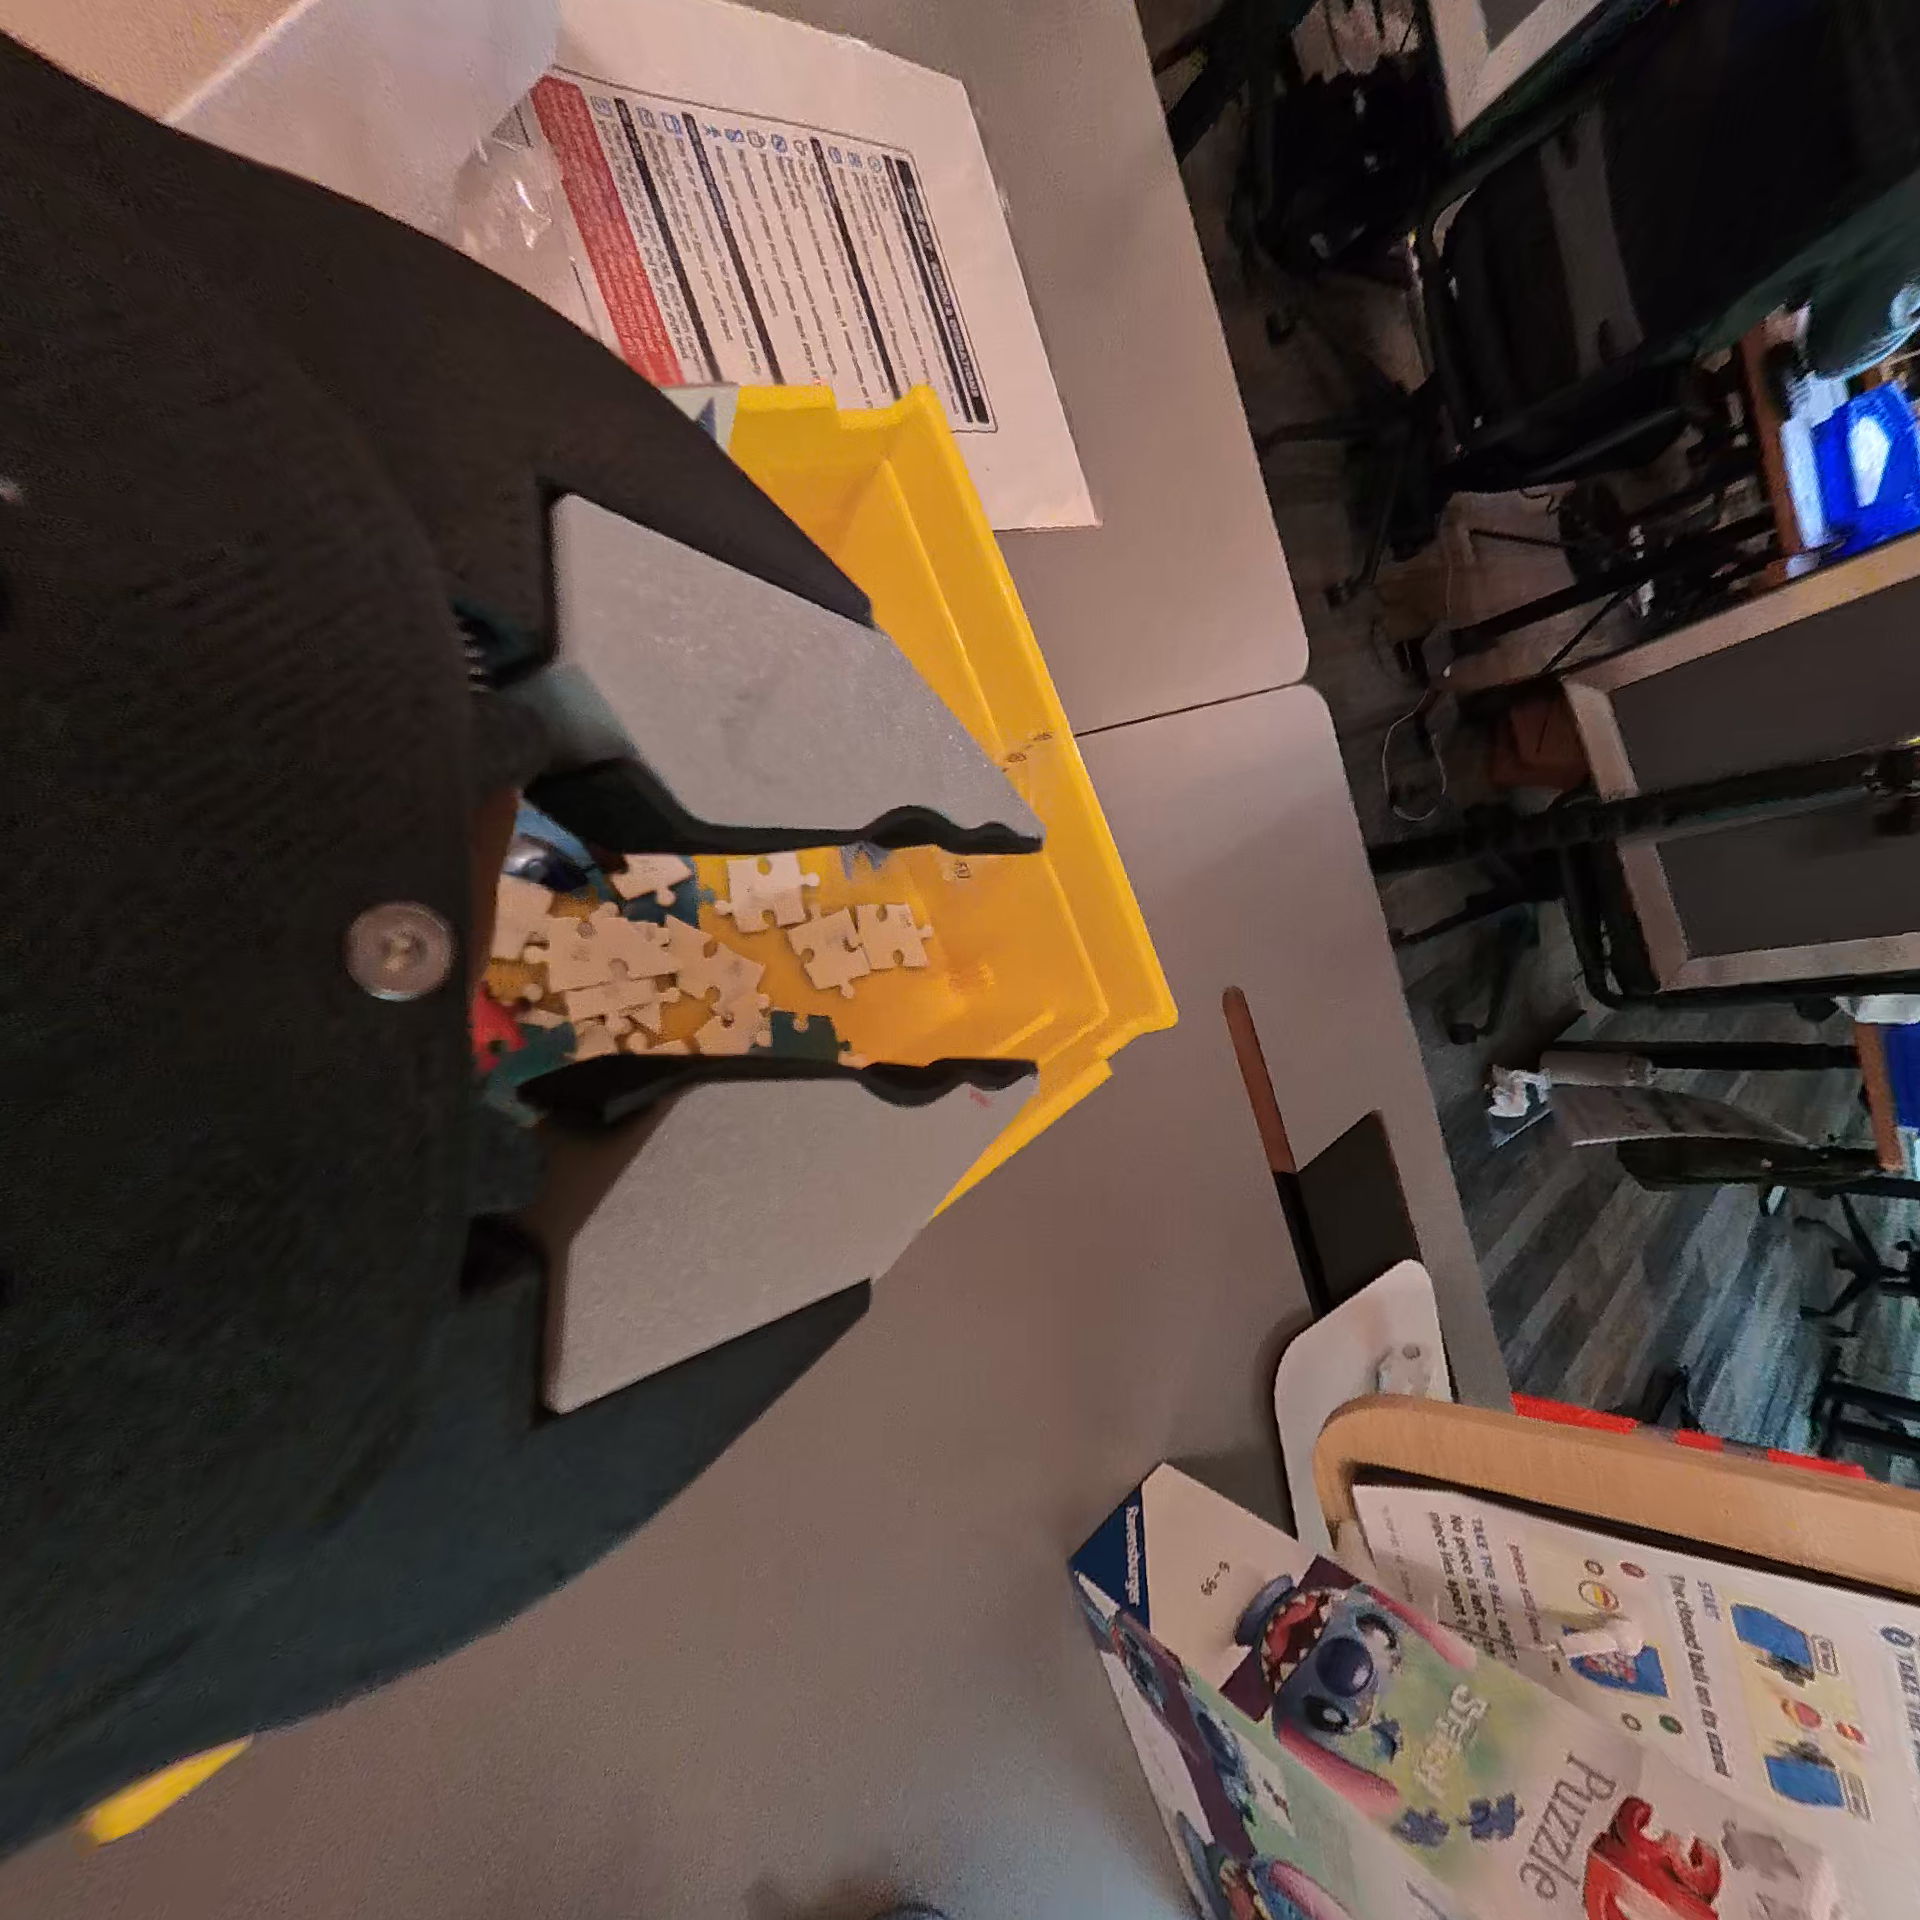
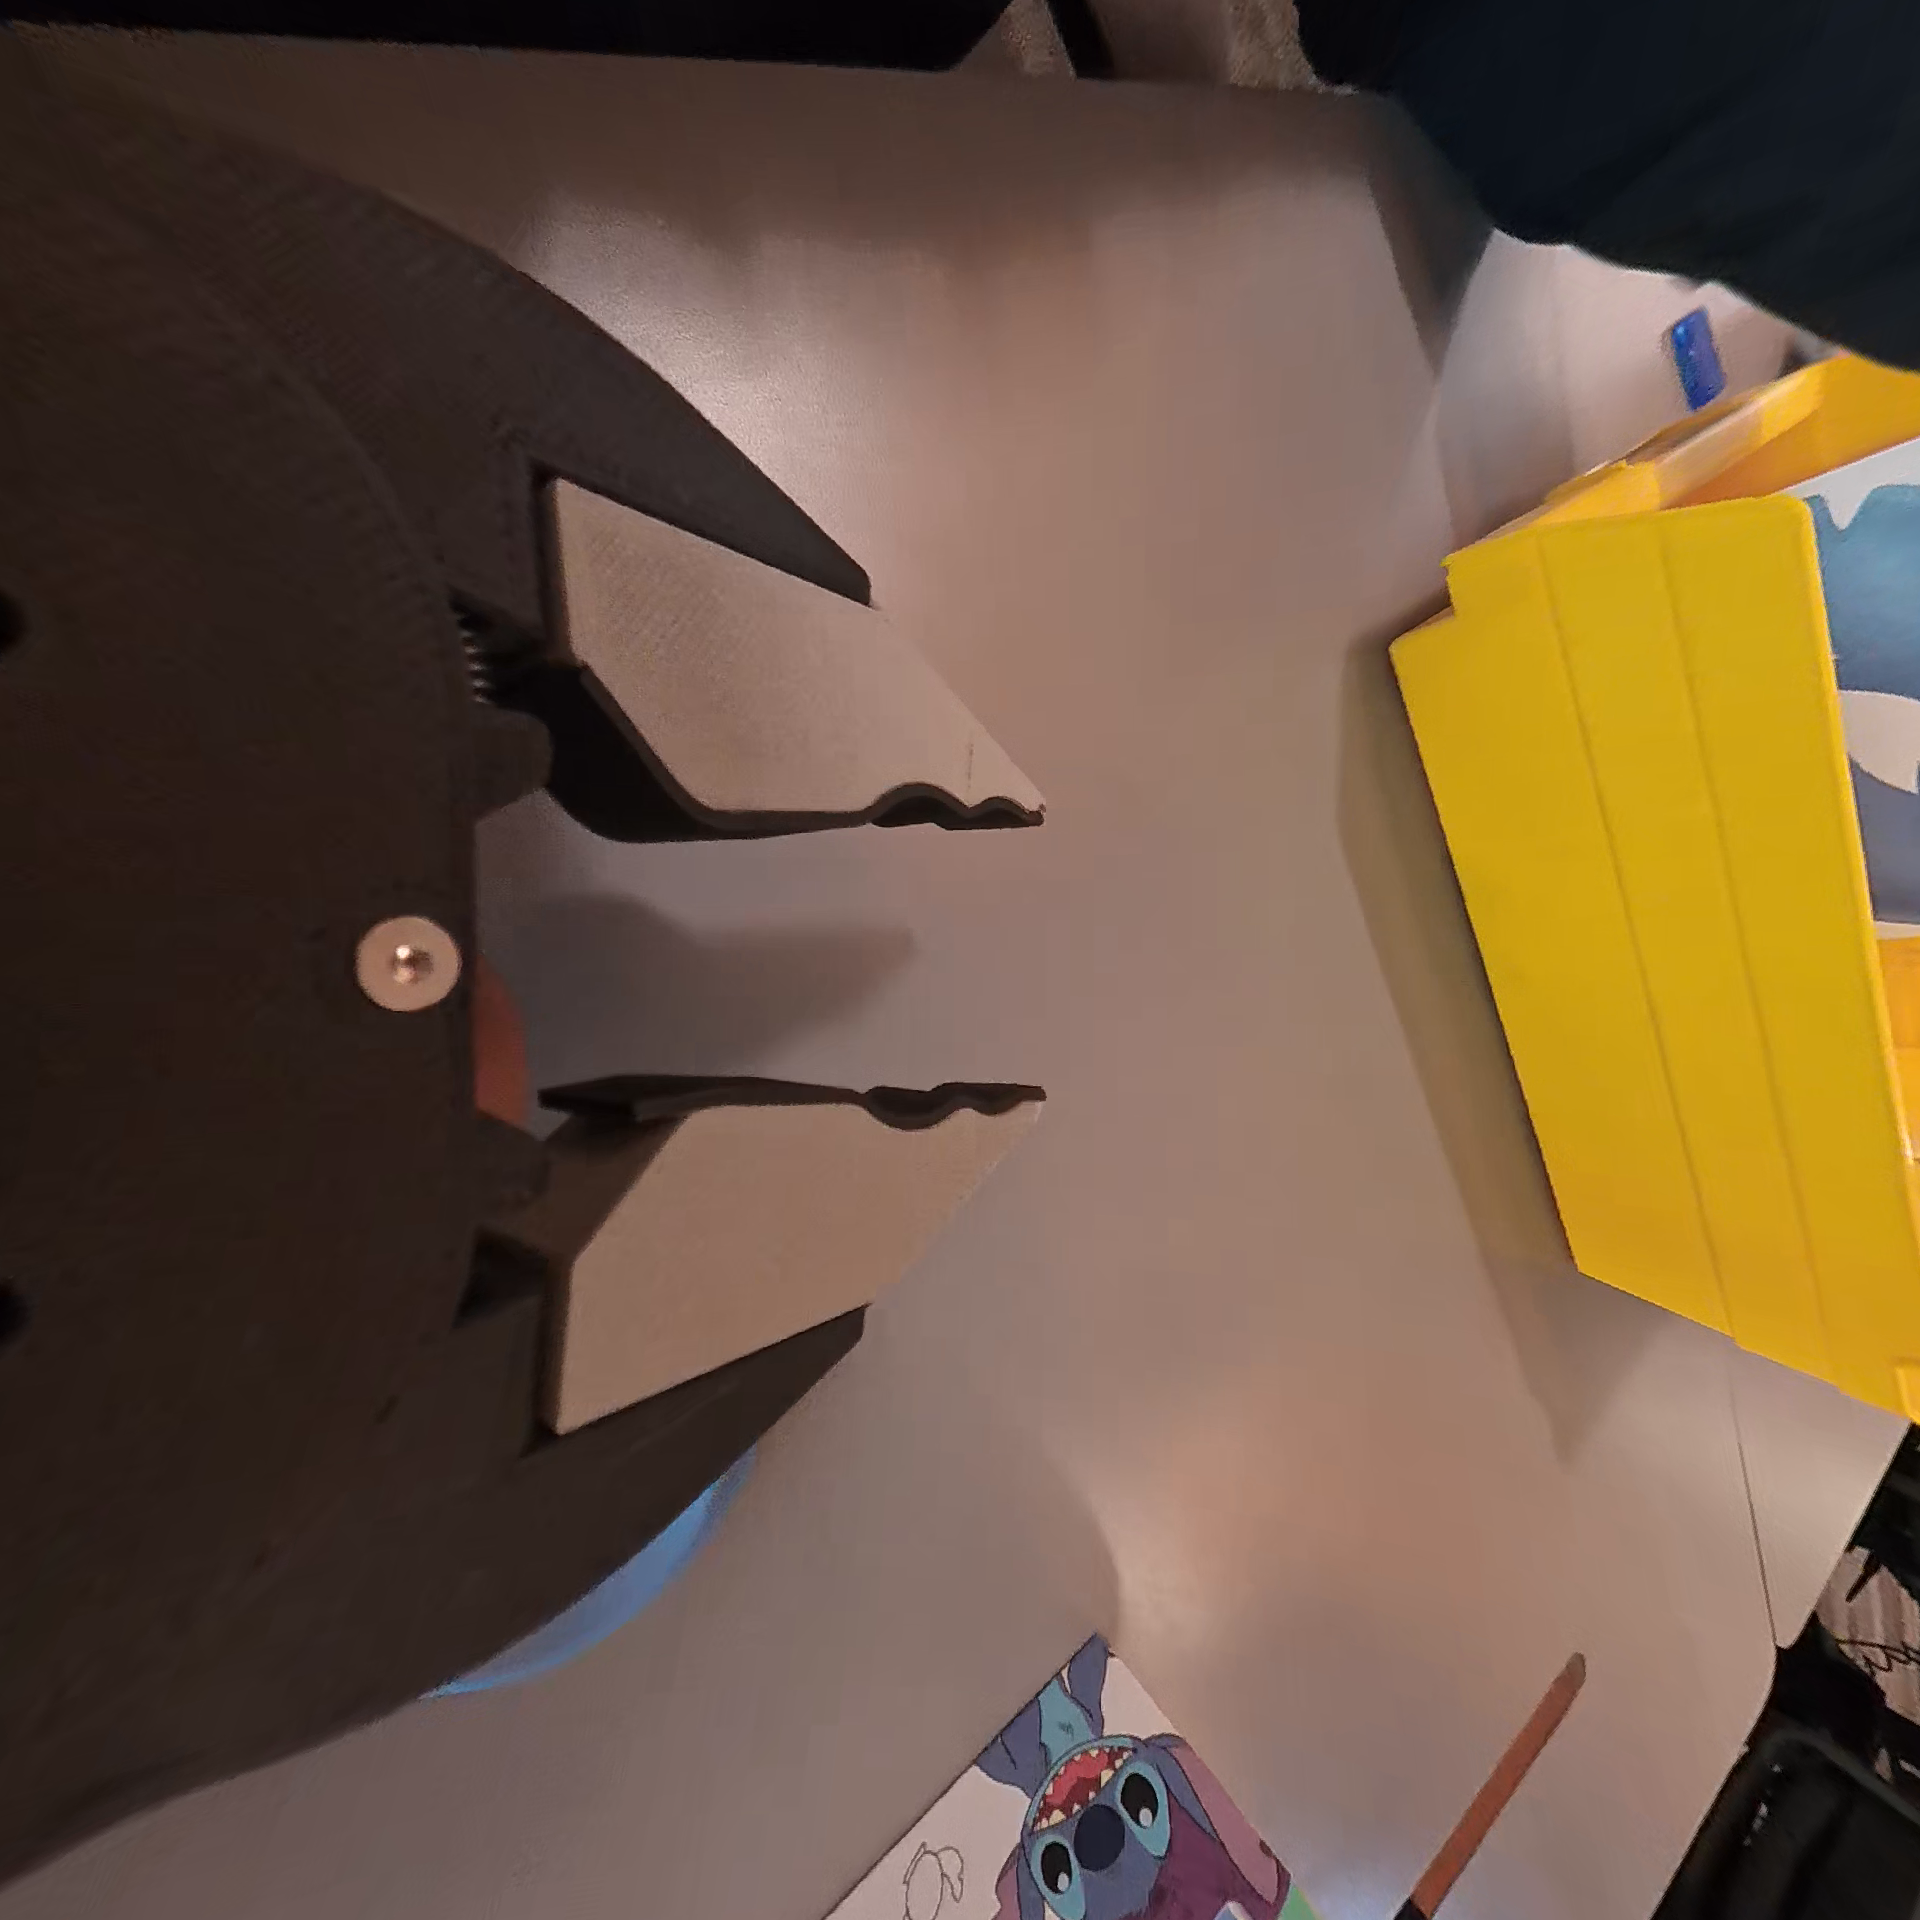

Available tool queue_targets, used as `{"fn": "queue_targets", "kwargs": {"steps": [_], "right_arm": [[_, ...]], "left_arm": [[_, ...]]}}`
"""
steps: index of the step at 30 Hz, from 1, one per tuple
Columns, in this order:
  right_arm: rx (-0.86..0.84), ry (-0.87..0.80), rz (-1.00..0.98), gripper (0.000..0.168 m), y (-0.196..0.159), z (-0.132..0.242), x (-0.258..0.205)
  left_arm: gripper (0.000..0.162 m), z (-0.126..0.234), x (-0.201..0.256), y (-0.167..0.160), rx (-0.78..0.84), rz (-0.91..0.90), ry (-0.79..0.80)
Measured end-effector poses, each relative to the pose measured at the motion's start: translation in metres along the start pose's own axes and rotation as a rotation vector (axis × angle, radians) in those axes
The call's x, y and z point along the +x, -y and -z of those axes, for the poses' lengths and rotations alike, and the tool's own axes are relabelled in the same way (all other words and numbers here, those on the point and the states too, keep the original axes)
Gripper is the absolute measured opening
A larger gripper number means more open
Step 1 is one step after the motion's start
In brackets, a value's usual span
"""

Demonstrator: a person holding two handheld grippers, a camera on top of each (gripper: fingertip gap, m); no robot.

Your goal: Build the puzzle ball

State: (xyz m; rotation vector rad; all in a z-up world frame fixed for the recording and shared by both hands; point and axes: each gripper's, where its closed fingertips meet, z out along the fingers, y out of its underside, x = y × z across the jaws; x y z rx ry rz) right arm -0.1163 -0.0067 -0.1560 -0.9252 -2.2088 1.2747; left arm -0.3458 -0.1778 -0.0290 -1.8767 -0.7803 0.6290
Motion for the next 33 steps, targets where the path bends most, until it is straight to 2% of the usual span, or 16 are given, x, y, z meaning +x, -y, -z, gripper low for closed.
{"fn": "queue_targets", "kwargs": {"steps": [4,9,15,27,33], "right_arm": [[0.039,-0.006,-0.027,0.046,0.006,0.001,0.005],[0.06,-0.044,-0.016,0.046,0.009,0.002,0.013],[0.057,-0.053,-0.025,0.046,0.006,-0.001,0.016],[0.049,-0.057,-0.045,0.046,0.003,-0.004,0.017],[0.05,-0.053,-0.043,0.046,0.003,-0.004,0.016]], "left_arm": [[0.038,0.007,-0.002,-0.009,-0.081,-0.038,-0.053],[0.039,0.009,-0.001,-0.04,-0.243,-0.126,-0.108],[0.039,0.007,-0.004,-0.073,-0.362,-0.154,-0.138],[0.039,0.0,-0.011,-0.101,-0.499,-0.212,-0.131],[0.039,-0.004,-0.002,-0.119,-0.6,-0.233,-0.188]]}}
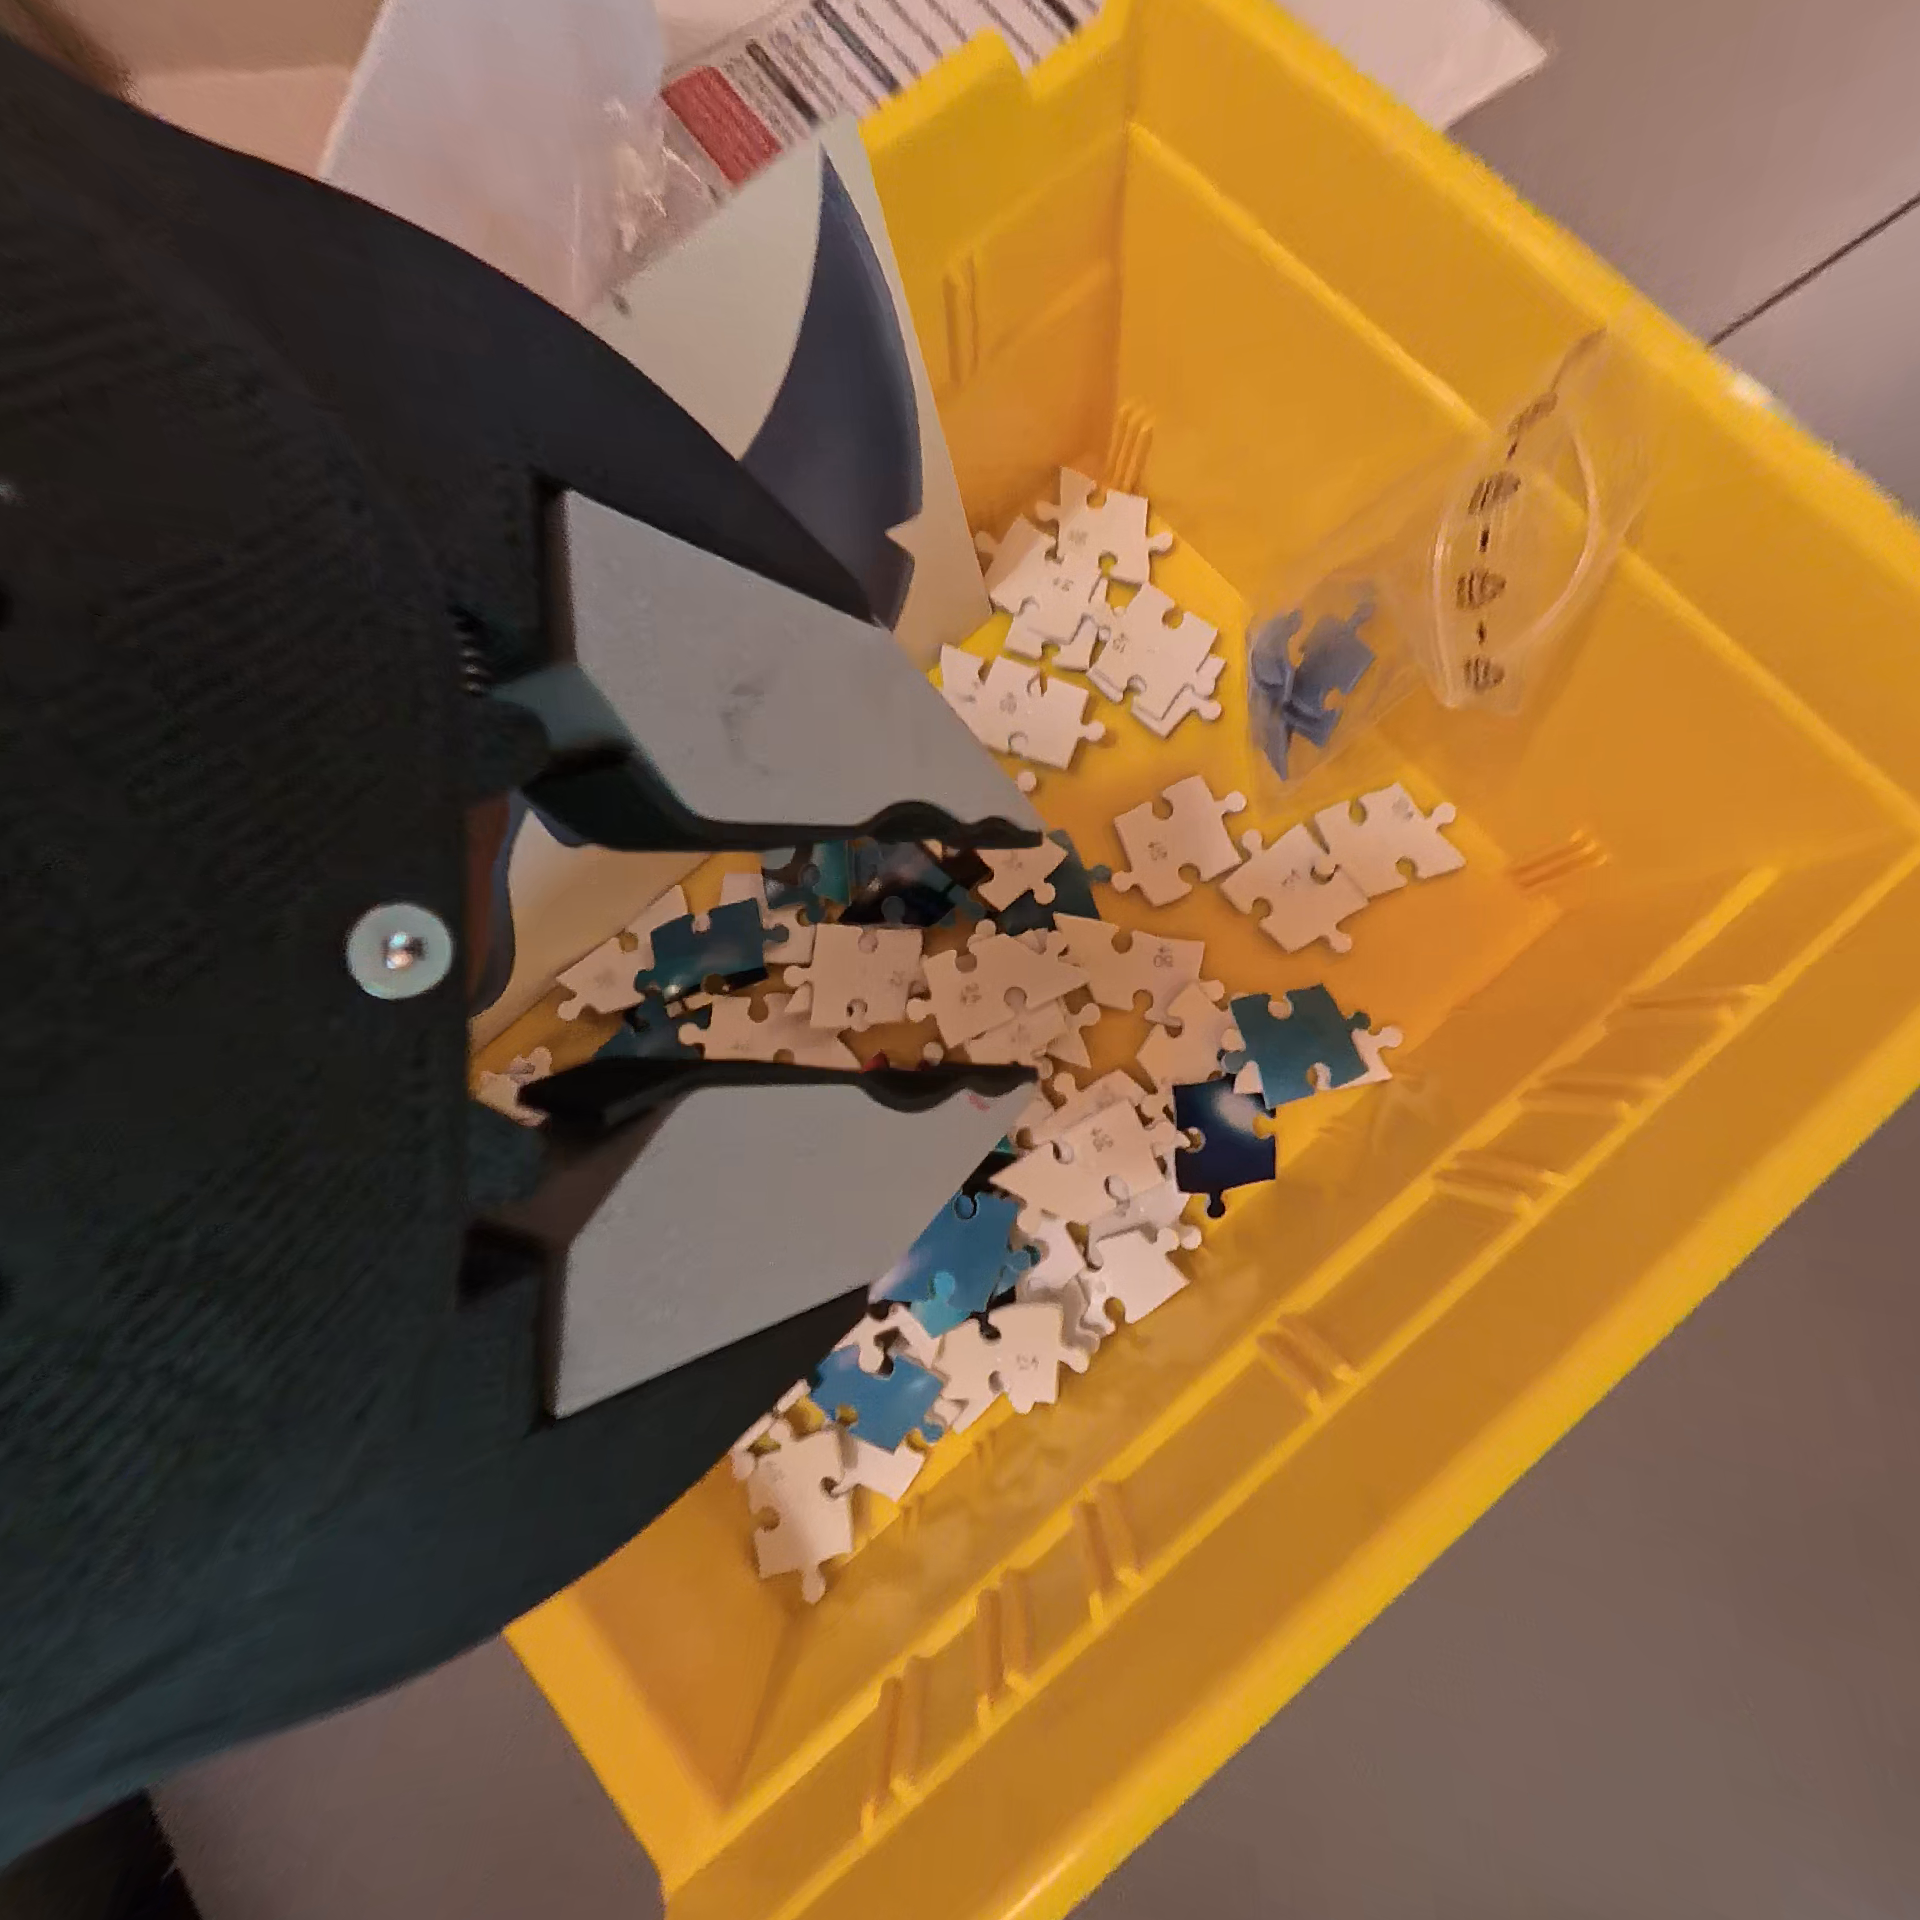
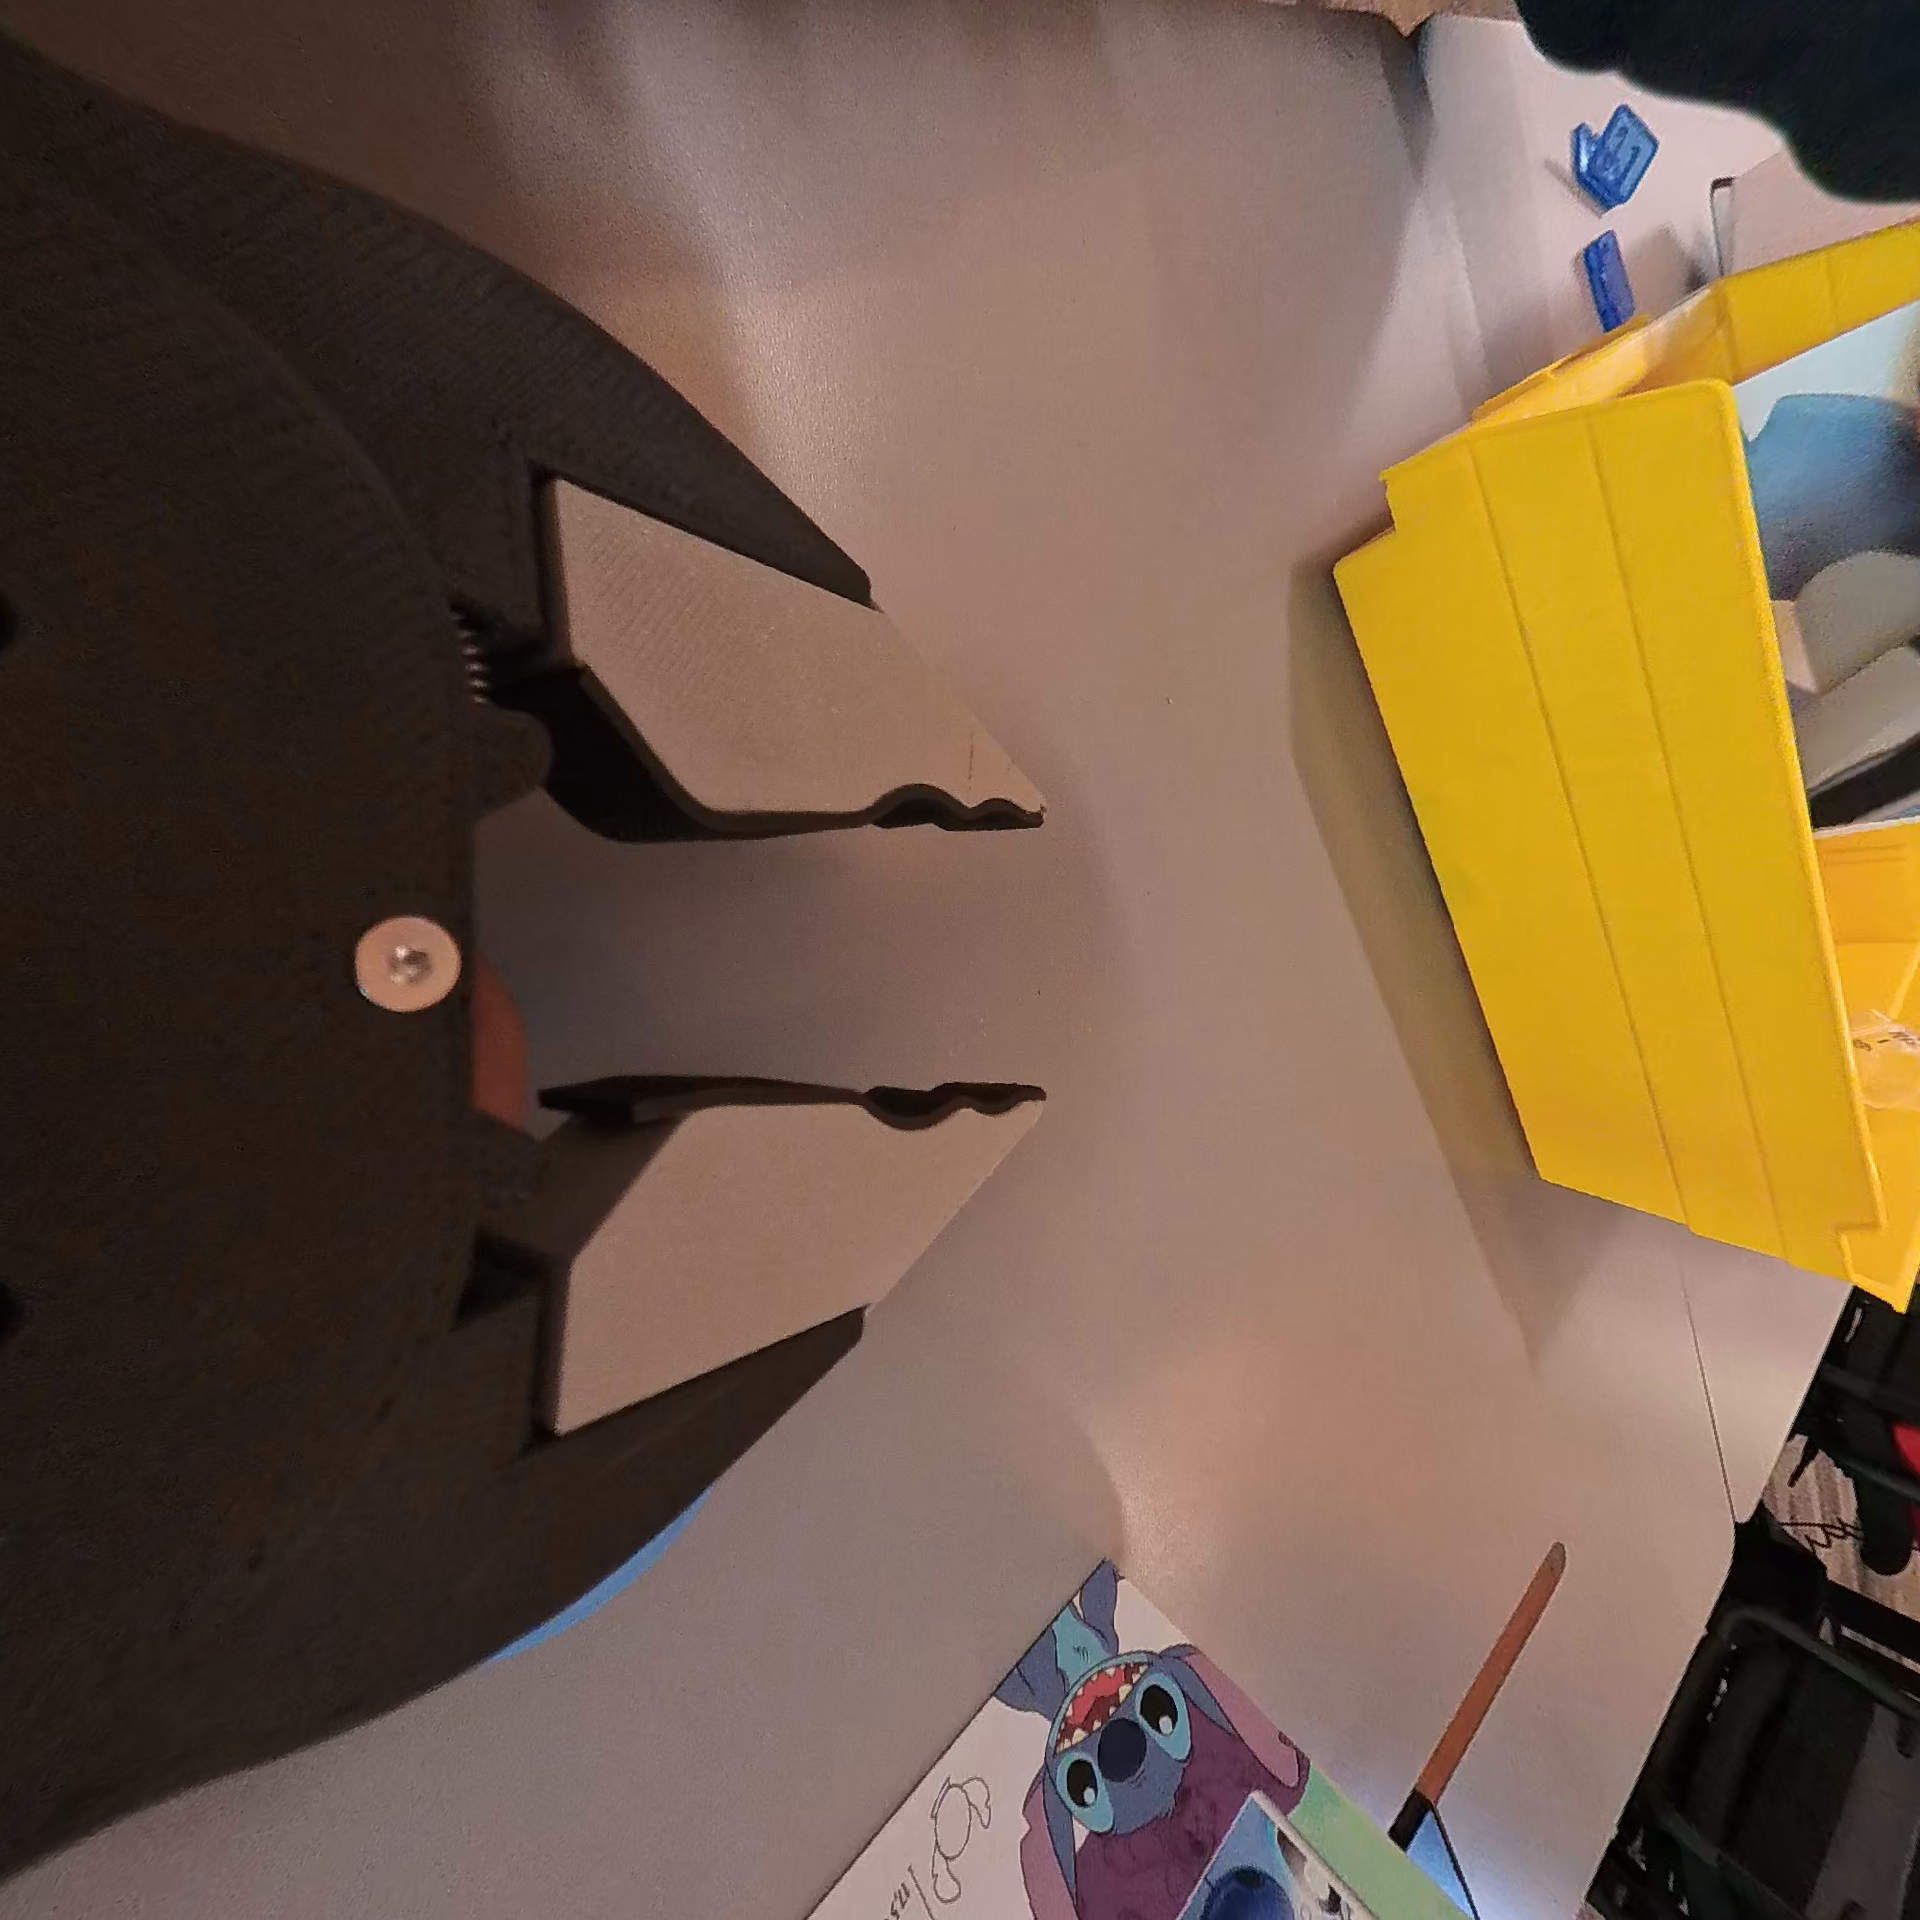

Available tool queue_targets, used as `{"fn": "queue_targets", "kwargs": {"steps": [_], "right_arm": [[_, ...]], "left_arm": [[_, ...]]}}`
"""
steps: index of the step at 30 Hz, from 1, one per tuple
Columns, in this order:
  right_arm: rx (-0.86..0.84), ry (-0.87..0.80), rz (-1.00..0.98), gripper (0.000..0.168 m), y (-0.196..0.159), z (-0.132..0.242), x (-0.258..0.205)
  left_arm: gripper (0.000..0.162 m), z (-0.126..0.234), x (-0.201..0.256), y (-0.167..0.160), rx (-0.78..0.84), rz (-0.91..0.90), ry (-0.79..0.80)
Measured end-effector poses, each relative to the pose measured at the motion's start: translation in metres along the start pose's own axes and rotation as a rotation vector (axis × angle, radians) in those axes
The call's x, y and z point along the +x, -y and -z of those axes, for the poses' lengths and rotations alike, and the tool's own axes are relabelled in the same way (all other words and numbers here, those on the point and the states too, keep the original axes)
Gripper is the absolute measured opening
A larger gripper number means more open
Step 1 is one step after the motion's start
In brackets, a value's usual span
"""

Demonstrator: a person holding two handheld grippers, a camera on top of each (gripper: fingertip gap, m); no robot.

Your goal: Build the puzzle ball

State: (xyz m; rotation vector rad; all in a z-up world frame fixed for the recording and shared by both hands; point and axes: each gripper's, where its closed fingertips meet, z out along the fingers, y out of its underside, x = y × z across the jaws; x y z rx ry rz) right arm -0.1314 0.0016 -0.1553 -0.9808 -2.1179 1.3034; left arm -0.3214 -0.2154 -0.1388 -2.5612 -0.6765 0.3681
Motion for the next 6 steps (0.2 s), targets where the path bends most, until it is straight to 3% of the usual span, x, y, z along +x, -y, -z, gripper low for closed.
{"fn": "queue_targets", "kwargs": {"steps": [6], "right_arm": [[0.002,-0.002,-0.006,0.045,0.0,0.0,0.001]], "left_arm": [[0.04,-0.023,0.011,-0.009,-0.14,-0.075,-0.029]]}}
